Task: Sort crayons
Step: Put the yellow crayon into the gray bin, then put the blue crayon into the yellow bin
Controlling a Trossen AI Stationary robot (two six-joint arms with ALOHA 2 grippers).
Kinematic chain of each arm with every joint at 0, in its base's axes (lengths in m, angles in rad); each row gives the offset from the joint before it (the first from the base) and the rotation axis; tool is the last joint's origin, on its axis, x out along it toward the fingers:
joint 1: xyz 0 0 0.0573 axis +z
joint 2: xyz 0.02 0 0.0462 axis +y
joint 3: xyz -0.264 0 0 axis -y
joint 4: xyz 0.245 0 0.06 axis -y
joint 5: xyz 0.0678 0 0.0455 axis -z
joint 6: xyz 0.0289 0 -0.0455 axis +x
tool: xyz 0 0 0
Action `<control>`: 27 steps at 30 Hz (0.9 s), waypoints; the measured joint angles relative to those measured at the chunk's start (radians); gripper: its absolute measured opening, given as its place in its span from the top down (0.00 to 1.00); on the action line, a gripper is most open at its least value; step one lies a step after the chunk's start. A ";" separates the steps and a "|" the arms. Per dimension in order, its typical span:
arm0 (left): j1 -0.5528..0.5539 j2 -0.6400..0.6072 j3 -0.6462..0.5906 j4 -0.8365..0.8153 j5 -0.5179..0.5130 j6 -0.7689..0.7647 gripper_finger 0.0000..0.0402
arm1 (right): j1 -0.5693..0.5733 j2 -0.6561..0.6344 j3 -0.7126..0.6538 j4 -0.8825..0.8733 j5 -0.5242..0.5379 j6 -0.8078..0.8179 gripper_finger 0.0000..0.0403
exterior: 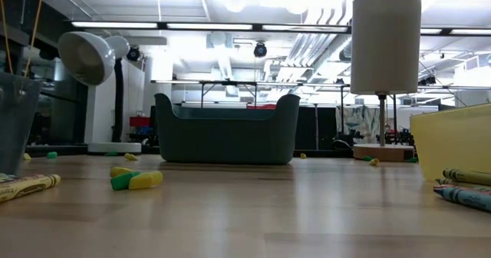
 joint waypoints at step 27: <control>0.103 -0.011 -0.245 0.119 0.176 0.390 0.62 | 0.150 0.042 0.001 0.292 0.082 0.337 0.60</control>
